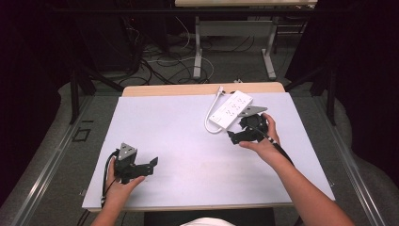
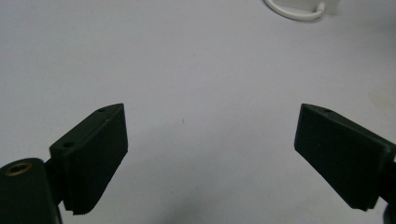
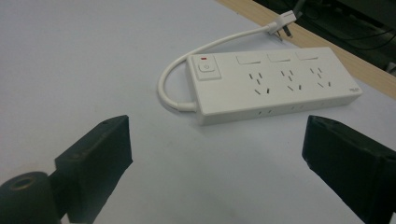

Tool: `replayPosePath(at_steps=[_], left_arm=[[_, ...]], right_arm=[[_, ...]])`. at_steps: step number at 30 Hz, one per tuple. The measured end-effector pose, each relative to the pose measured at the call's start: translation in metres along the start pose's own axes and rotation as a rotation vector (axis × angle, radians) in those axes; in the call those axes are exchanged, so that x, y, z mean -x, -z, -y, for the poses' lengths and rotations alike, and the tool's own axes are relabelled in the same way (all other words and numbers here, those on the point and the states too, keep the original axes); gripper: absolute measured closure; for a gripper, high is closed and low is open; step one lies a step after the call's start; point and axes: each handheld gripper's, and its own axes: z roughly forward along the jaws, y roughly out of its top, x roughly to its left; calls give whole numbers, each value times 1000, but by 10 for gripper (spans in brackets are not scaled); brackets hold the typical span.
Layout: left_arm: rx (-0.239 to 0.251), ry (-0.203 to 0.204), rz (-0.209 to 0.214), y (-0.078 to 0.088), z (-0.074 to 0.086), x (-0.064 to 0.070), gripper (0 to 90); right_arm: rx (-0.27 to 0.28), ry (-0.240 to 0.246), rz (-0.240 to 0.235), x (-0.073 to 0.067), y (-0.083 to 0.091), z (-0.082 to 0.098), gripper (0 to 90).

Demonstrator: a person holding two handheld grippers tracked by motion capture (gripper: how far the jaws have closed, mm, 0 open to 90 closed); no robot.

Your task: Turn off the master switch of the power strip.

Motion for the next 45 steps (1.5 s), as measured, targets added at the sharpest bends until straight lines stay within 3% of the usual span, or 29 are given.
replayPosePath(at_steps=[4, 7, 15, 18, 24, 28, 33, 45], left_arm=[[15, 10, -10, 0, 0, 0, 31], [13, 19, -10, 0, 1, 0, 10], [6, 9, -15, 0, 2, -1, 7], [1, 14, -17, -2, 2, 0, 7], [8, 9, -29, -1, 2, 0, 7], [5, 9, -33, -1, 3, 0, 7], [20, 39, -23, 1, 4, -2, 7], [24, 46, -21, 2, 5, -4, 7]], right_arm=[[-3, 1, -4, -3, -7, -12, 151], [3, -4, -8, -3, -11, -18, 150], [-9, 8, -27, -5, -23, -29, 203], [-10, -8, -28, -5, -27, -32, 241], [2, 18, -22, -3, -35, -40, 302], [-2, 9, -19, -3, -40, -46, 328], [-11, -13, -11, -2, -47, -53, 362], [-31, -33, -10, -2, -67, -66, 438]])
